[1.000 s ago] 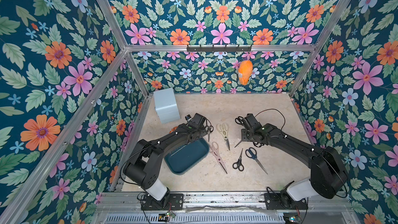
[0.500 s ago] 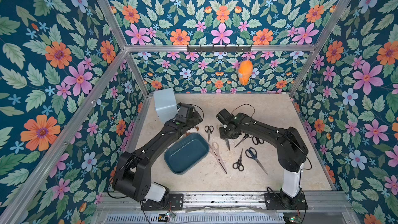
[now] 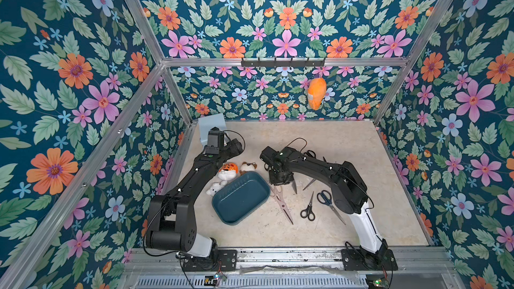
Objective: Put the scissors into the storage box
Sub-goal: Pick up the scissors from the center of the board.
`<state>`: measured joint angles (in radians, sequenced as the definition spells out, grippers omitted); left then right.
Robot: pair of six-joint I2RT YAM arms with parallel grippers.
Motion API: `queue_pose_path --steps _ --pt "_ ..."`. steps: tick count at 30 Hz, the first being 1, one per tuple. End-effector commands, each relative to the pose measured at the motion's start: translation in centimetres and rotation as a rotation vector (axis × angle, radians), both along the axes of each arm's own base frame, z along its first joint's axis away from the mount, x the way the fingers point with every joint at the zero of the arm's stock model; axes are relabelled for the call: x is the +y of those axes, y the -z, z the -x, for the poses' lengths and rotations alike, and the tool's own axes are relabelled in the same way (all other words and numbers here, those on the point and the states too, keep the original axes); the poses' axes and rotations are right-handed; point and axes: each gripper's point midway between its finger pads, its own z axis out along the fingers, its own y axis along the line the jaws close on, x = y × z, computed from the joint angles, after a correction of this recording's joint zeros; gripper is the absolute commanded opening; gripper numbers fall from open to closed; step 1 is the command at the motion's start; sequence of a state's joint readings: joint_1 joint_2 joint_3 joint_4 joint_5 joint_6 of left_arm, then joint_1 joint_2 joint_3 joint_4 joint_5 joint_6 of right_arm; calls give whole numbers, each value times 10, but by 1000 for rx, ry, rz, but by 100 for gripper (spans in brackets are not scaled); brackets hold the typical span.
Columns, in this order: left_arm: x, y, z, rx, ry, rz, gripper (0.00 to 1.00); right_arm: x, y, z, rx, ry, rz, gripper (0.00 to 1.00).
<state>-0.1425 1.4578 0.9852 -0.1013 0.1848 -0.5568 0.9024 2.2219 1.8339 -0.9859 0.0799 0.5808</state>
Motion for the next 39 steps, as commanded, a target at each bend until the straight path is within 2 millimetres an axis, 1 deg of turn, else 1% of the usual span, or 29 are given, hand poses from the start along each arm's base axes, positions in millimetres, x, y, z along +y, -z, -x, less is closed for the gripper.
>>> queue_pose_path --steps 1,5,10,13,17,22,24,27,28,31,36,39 --pt "9 -5 2 -47 10 -28 86 -15 3 8 32 43 71 26" --pt "11 -1 10 -42 14 -9 86 -15 4 6 23 53 80 26" --pt "6 -7 12 -49 37 32 86 -11 13 5 42 57 89 26" --pt "5 -11 11 -56 46 40 86 -10 15 4 44 58 91 26" --pt "10 -15 13 -63 36 41 86 -11 20 6 55 58 98 26" --pt "17 -23 18 -84 13 42 86 -13 34 11 88 69 115 25" --pt "20 -26 21 -92 3 41 87 -13 38 12 99 76 115 22" --pt "24 -28 24 -101 -15 43 87 -14 41 12 106 80 117 21" --pt "25 -28 25 -102 -19 45 87 -13 42 12 108 80 114 18" --pt "27 -27 28 -100 -28 51 87 -15 46 13 121 91 116 13" --pt "30 -28 29 -105 -37 50 87 -19 48 13 127 108 109 8" --pt "33 -23 29 -107 -41 38 88 -21 46 12 125 114 104 4"
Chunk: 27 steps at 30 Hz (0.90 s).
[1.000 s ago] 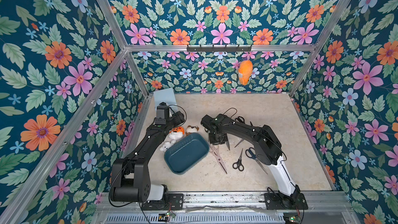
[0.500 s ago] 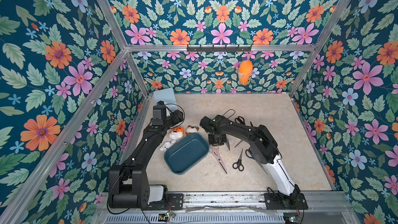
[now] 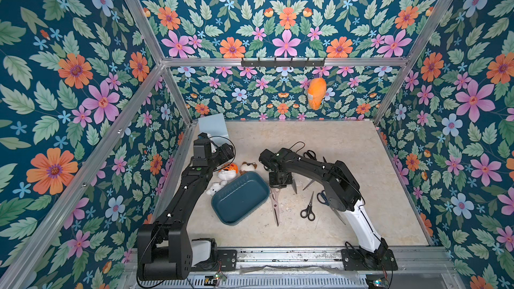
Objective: Put the scissors into the storage box
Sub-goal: Pick up the scissors from the center of the board.
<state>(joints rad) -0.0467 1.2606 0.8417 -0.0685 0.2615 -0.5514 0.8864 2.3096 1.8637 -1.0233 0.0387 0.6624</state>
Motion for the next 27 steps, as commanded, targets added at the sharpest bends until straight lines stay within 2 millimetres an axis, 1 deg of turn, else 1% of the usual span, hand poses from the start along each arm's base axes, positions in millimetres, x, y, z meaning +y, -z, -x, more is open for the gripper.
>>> queue_pose_path --steps 1,2,4,6,10,13,19,25,27 --pt "5 1 -4 -26 -11 -20 89 -15 14 6 33 17 57 2" --pt "6 5 -5 -27 -11 -27 89 -16 13 6 34 16 59 0" --pt "10 13 -9 -23 -1 -36 89 -16 9 6 28 5 51 0" --pt "13 21 -14 -6 7 2 90 -16 3 4 15 -3 48 0" --pt "14 30 -22 1 35 107 90 -21 -7 4 -2 -25 55 0" --pt "11 34 -23 14 56 123 90 -24 -16 5 -16 -41 54 0" --pt "13 32 -24 4 53 116 90 -34 -47 7 -43 -70 62 0" --pt "13 27 -22 -10 49 116 90 -32 -78 5 -60 -49 19 0" --pt "15 25 -22 -14 40 108 90 -29 -87 4 -64 -37 2 0"
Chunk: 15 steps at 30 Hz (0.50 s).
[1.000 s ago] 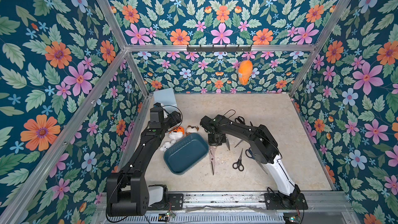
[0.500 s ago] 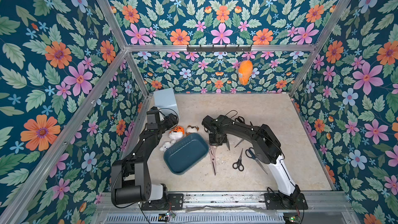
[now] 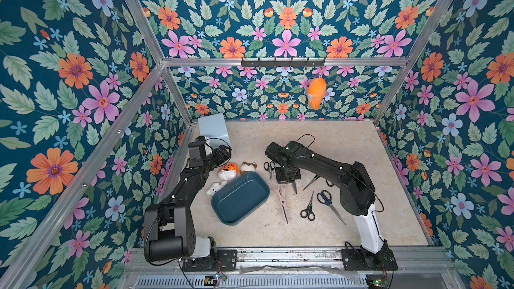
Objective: Put the scissors into the storage box
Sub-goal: Pick up the scissors from the center of the board, then place the scissors in the storage box.
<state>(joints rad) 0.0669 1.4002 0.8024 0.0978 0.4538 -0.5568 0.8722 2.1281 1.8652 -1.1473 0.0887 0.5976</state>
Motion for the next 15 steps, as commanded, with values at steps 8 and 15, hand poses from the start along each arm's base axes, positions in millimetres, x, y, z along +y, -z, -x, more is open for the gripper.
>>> queue_pose_path --steps 8,15 --pt "5 -14 -3 -37 -13 3 91 35 -59 -2 14 72 -184 0" --pt "26 -21 -2 -54 -78 4 91 106 -64 3 56 280 -430 0"
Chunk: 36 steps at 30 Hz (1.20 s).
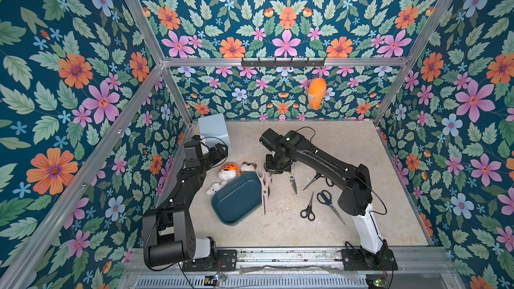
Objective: Put the scissors into the storage box
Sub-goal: Place the scissors in the storage box.
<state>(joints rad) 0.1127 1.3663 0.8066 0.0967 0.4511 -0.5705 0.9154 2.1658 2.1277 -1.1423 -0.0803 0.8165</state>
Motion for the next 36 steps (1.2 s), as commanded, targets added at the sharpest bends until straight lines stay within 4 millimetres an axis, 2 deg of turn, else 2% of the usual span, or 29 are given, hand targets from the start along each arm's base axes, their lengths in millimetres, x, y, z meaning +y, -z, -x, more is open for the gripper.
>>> queue_pose_path --steps 1,2,8,17,23,27,36 --pt "11 -8 -1 -26 -35 0 91 38 -2 1 57 170 -151 0" --pt "14 -8 -1 -28 -47 3 91 48 -1 1 59 196 -181 0" --pt "31 -11 1 -39 -96 16 91 67 4 1 35 359 -208 0" --pt "43 -17 5 -58 -135 32 91 60 52 25 169 592 -132 0" --pt "46 -19 6 -64 -145 38 91 64 59 29 164 606 -104 0" --pt "48 -19 6 -63 -150 44 91 69 75 35 195 625 -69 0" --pt "49 -20 8 -67 -154 46 91 66 94 32 189 665 -17 0"
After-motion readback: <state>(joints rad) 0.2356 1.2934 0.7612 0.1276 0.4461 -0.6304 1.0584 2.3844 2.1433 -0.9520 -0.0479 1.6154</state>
